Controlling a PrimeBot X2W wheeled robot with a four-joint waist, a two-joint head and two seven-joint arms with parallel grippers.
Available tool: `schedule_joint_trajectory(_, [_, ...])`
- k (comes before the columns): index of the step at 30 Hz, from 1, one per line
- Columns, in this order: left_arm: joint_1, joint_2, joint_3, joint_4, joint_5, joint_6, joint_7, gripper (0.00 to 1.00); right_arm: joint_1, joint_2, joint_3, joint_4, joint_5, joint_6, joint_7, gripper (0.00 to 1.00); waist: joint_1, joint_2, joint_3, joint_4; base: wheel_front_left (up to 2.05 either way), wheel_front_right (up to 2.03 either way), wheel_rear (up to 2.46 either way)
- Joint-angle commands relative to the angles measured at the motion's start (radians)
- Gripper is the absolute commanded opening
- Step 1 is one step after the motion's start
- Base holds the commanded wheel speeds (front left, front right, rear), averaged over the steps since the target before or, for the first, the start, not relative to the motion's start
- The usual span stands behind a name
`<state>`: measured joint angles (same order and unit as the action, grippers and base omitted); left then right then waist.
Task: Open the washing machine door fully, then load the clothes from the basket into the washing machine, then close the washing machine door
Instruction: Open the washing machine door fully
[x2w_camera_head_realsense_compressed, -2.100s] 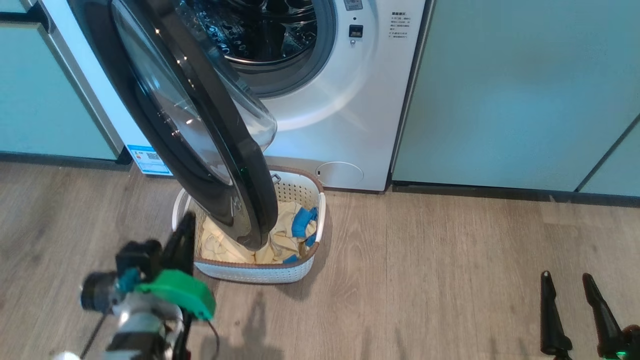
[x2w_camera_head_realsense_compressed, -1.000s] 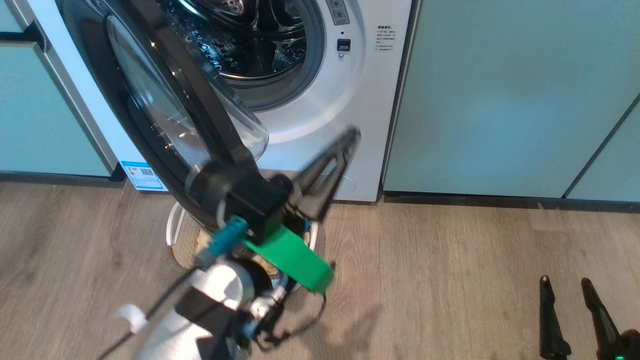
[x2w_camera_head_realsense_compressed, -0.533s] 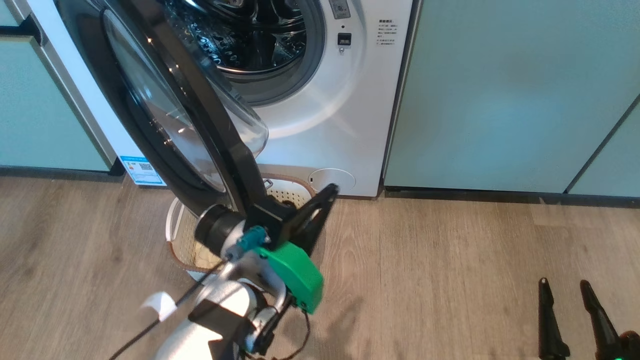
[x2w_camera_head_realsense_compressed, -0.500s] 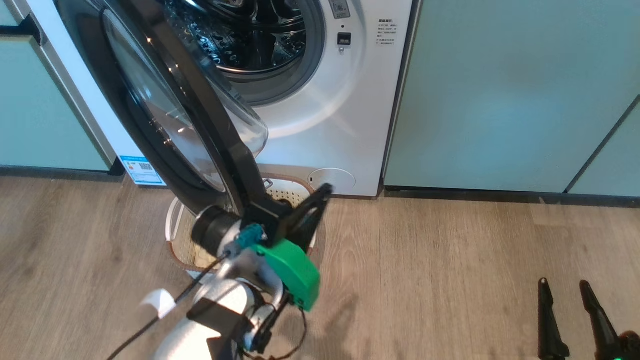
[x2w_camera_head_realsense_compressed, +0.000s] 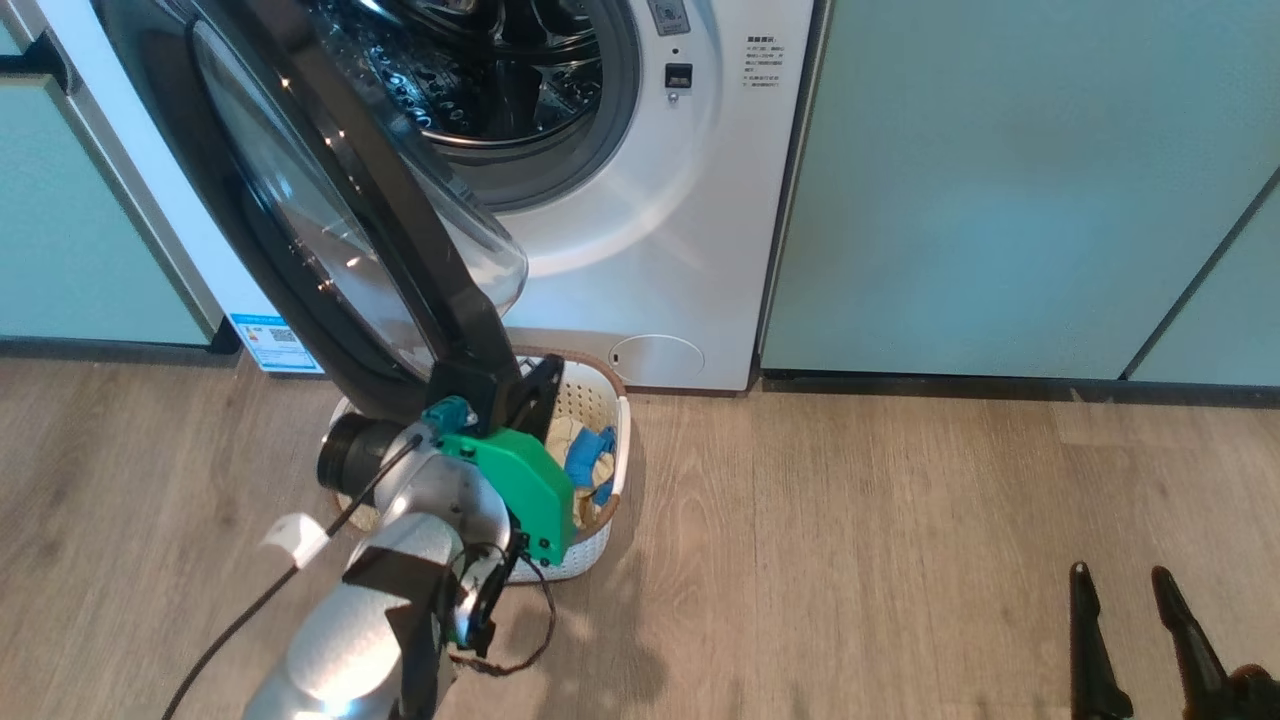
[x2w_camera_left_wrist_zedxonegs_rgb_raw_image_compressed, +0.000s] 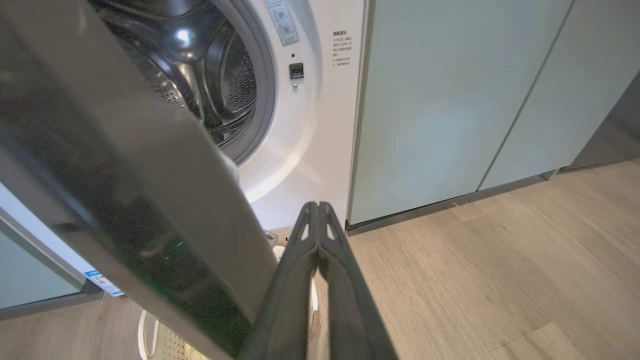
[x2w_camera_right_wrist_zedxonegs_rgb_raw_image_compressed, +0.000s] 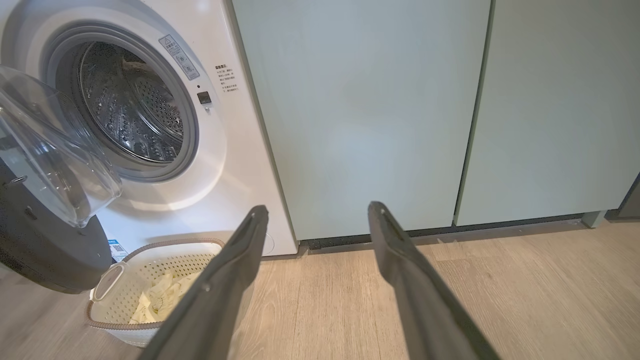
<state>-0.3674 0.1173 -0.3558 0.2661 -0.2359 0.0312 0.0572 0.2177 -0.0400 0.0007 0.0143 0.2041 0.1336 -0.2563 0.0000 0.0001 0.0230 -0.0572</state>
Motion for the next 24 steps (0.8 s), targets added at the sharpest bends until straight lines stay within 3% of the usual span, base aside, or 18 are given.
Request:
schedule_joint_trajectory(1, [-0.064,0.016,0.043,-0.022,-0.008,0.007,-0.011,0.00,-0.046,-0.010,0.023,-0.028,0.008,-0.003,-0.006,1.00,0.0000,-0.0001,0.000,-0.001,0.00,0.00,0.00])
schedule_joint_trajectory(12, [-0.104,0.020,0.057,0.073,-0.019,0.018,-0.057,0.00,-0.048,-0.010,0.017,-0.024,0.006,-0.003,-0.006,1.00,0.0000,-0.0001,0.004,0.001,0.00,0.00,0.00])
schedule_joint_trajectory(24, [-0.091,0.012,0.031,0.063,-0.023,0.021,-0.070,0.00,-0.041,-0.010,0.008,-0.024,0.007,-0.003,-0.006,1.00,0.0000,-0.0001,0.008,0.046,0.00,0.00,0.00])
